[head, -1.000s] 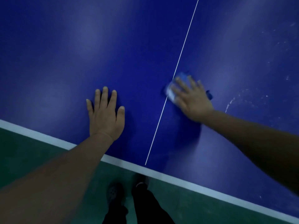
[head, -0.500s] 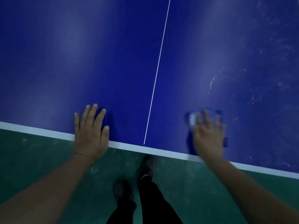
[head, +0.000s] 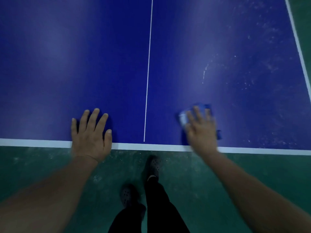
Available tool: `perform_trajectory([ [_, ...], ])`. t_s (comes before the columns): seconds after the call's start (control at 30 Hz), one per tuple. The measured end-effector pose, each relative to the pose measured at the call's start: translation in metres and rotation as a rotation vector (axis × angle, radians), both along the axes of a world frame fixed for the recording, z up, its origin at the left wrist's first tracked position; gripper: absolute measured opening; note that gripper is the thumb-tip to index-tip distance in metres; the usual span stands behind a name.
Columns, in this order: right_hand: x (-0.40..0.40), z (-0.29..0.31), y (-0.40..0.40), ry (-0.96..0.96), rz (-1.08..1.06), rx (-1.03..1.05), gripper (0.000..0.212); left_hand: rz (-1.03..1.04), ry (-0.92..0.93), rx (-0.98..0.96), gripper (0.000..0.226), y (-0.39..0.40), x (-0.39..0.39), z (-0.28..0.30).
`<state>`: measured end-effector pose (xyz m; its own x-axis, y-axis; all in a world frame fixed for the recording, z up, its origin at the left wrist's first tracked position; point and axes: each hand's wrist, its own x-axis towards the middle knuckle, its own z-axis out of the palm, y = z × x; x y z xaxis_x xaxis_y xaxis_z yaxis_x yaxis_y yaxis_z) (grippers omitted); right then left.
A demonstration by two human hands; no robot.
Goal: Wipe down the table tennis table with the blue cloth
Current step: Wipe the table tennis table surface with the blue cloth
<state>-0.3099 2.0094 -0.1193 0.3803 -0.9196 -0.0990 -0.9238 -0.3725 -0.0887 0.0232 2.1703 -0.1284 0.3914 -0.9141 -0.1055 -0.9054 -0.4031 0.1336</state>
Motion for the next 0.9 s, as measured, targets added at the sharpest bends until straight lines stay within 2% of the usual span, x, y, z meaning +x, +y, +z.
perform_trajectory([
  [0.1,-0.058,0.015,-0.030,0.011,-0.742,0.102,0.055,-0.011,-0.003,-0.021,0.064,0.001,0.001,-0.002],
  [0.13,-0.055,0.018,-0.031,-0.002,-0.894,0.114,0.055,-0.014,-0.008,-0.029,0.064,0.001,0.000,-0.003],
  [0.17,-0.042,0.019,-0.029,-0.001,-0.939,0.104,0.054,-0.015,-0.011,-0.037,0.064,0.000,0.000,-0.004],
  [0.23,0.005,0.018,-0.017,-0.005,-0.782,0.081,0.055,-0.011,-0.005,-0.047,0.065,0.000,0.001,-0.004],
  [0.33,0.072,0.016,0.023,-0.035,-0.226,0.163,0.056,-0.008,-0.003,-0.050,0.065,0.001,0.001,-0.004],
  [0.4,0.066,0.017,0.039,-0.033,0.055,0.234,0.059,-0.013,-0.002,-0.054,0.065,0.001,0.002,-0.005],
  [0.43,0.048,0.017,0.036,-0.004,0.085,0.216,0.065,-0.015,-0.003,-0.052,0.066,0.001,0.002,-0.004],
  [0.5,-0.004,0.018,0.019,0.083,-0.053,0.130,0.078,-0.013,-0.008,-0.046,0.067,0.000,0.001,-0.004],
  [0.6,-0.072,0.026,-0.011,0.246,-0.345,0.098,0.068,-0.008,-0.017,-0.025,0.067,-0.001,-0.001,-0.005],
  [0.67,-0.075,0.030,-0.020,0.315,-0.358,0.060,0.063,-0.009,-0.016,-0.003,0.068,-0.002,-0.001,-0.005],
  [0.77,-0.029,0.024,-0.017,0.243,-0.235,0.014,0.062,0.004,-0.013,0.021,0.069,0.000,-0.002,-0.003],
  [0.9,0.040,0.009,0.027,0.065,0.235,0.087,0.059,-0.004,0.029,-0.087,0.069,-0.006,-0.027,0.006],
])
